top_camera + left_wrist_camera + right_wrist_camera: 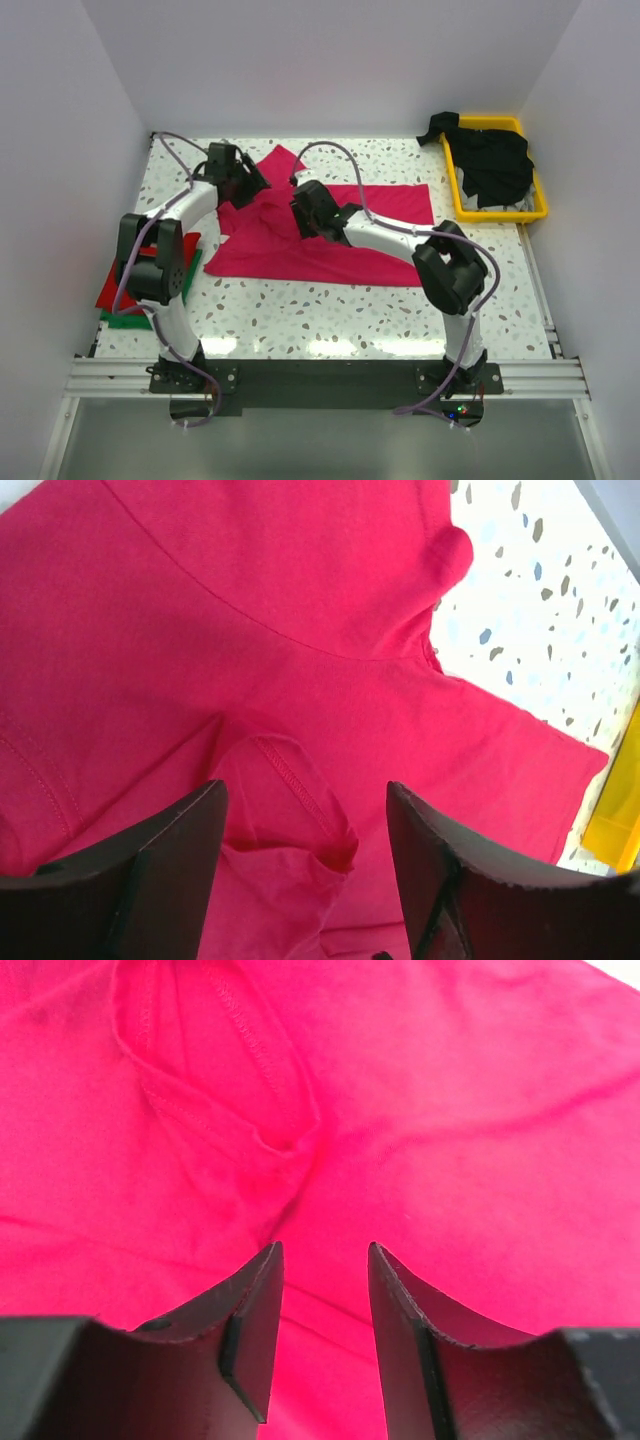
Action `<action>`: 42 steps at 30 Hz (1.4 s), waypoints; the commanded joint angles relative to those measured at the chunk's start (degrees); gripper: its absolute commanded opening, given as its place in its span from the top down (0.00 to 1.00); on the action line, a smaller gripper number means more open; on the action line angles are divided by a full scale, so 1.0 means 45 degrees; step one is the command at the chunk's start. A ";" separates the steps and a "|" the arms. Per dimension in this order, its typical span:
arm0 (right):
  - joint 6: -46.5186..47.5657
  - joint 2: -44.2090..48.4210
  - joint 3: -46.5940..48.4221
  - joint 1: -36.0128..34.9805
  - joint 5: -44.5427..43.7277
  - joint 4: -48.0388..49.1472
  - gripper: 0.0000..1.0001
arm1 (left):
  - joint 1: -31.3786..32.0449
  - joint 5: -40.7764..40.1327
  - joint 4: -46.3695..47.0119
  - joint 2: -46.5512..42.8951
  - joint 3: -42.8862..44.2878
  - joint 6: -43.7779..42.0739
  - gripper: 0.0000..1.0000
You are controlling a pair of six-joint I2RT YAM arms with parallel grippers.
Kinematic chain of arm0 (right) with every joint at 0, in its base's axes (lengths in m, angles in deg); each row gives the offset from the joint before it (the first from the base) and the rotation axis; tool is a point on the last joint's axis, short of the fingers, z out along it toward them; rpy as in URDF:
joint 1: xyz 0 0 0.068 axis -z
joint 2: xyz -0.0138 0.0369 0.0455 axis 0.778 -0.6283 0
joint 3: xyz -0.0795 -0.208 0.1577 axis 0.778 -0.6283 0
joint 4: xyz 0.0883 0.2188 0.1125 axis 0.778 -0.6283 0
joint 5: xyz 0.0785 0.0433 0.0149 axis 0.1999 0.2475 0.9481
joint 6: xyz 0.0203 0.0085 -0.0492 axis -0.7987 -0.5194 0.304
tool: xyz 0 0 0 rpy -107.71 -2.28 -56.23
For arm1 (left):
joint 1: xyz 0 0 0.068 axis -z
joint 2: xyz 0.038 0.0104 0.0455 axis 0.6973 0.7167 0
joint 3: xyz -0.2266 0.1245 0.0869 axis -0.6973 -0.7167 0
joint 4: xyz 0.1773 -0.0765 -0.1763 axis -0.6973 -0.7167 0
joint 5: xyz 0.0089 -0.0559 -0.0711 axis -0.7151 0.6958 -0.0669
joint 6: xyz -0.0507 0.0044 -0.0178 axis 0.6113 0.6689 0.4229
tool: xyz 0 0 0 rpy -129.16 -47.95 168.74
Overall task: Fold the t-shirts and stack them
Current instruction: Fold the tshirt
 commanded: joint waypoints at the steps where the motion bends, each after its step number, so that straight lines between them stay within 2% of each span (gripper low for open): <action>1: -0.0444 0.1486 -0.0536 0.0498 0.0838 0.0134 0.56 | -0.0138 0.0536 0.0656 -0.0876 0.0298 -0.0385 0.28; 4: -0.0405 0.1625 -0.0927 0.0577 0.1718 -0.0021 0.57 | -0.0119 0.0440 0.0364 -0.1735 -0.0442 -0.0424 0.27; 6: -0.0483 0.1469 -0.0967 0.0558 0.1992 -0.0236 0.61 | -0.0138 0.0187 0.0206 -0.2438 -0.1010 -0.0405 0.27; 10: -0.0620 0.1253 -0.1395 0.0538 0.3005 -0.0043 0.67 | -0.0080 0.0184 0.0477 -0.3571 -0.3566 0.0492 0.27; 13: -0.0484 0.1020 -0.1533 0.0402 0.3067 0.0017 0.68 | -0.0002 0.0361 0.1024 -0.4255 -0.4952 0.0845 0.27; 18: -0.0249 0.0668 -0.1358 0.0265 0.2853 -0.0178 0.68 | -0.0001 0.0264 0.1454 -0.4901 -0.6186 0.0962 0.27; 25: -0.0308 0.0316 -0.1377 0.0089 0.2423 -0.0393 0.68 | -0.0002 -0.0282 0.1533 -0.5174 -0.7066 0.1392 0.27; 34: -0.0308 0.0062 -0.1416 0.0010 0.2462 -0.0393 0.69 | 0.0018 -0.1045 0.1143 -0.5136 -0.7282 0.1743 0.26; 42: -0.0288 0.0295 -0.1572 -0.0009 0.2013 -0.0432 0.83 | -0.0002 -0.1318 0.0831 -0.5135 -0.7399 0.1822 0.26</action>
